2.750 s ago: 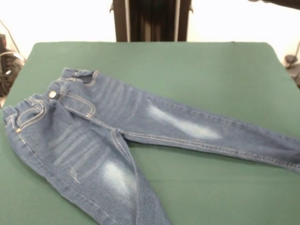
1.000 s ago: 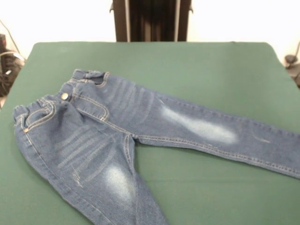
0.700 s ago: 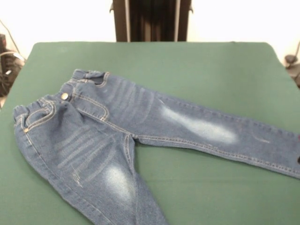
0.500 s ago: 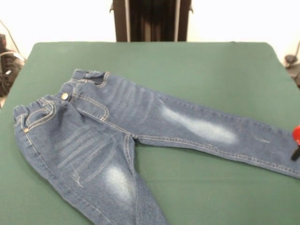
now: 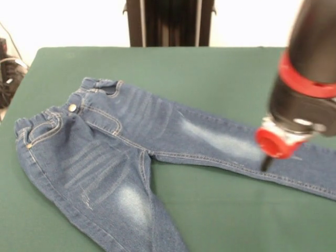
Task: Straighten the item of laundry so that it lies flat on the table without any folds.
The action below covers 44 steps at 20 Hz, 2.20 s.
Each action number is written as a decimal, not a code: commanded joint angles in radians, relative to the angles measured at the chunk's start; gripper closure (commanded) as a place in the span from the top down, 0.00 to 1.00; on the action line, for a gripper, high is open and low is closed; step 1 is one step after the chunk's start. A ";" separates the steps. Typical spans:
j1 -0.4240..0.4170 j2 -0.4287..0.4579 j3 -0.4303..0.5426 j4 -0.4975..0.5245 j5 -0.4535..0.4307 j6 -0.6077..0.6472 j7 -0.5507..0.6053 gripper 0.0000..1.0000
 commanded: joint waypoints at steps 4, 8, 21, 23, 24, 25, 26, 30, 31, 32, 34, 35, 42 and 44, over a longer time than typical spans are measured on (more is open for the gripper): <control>-0.052 0.007 -0.158 0.120 -0.005 0.097 -0.219 1.00; -0.064 0.006 -0.175 0.147 -0.019 0.112 -0.214 1.00; -0.177 -0.104 -0.158 0.396 0.002 0.212 -0.148 1.00; -0.200 -0.126 -0.154 0.429 0.014 0.226 -0.171 1.00; -0.208 -0.132 -0.159 0.435 0.011 0.233 -0.187 1.00; -0.212 -0.136 -0.165 0.437 0.005 0.240 -0.203 1.00; -0.218 -0.135 -0.167 0.438 0.003 0.248 -0.219 1.00; -0.229 -0.142 -0.182 0.439 -0.004 0.260 -0.261 1.00; -0.231 -0.147 -0.181 0.443 0.000 0.261 -0.263 1.00; -0.233 -0.153 -0.178 0.448 0.006 0.262 -0.265 1.00; -0.239 -0.166 -0.176 0.458 0.011 0.264 -0.274 1.00; -0.243 -0.170 -0.177 0.463 0.008 0.270 -0.276 1.00; -0.275 -0.232 -0.179 0.574 -0.020 0.343 -0.189 1.00; -0.286 -0.250 -0.173 0.606 -0.009 0.363 -0.153 1.00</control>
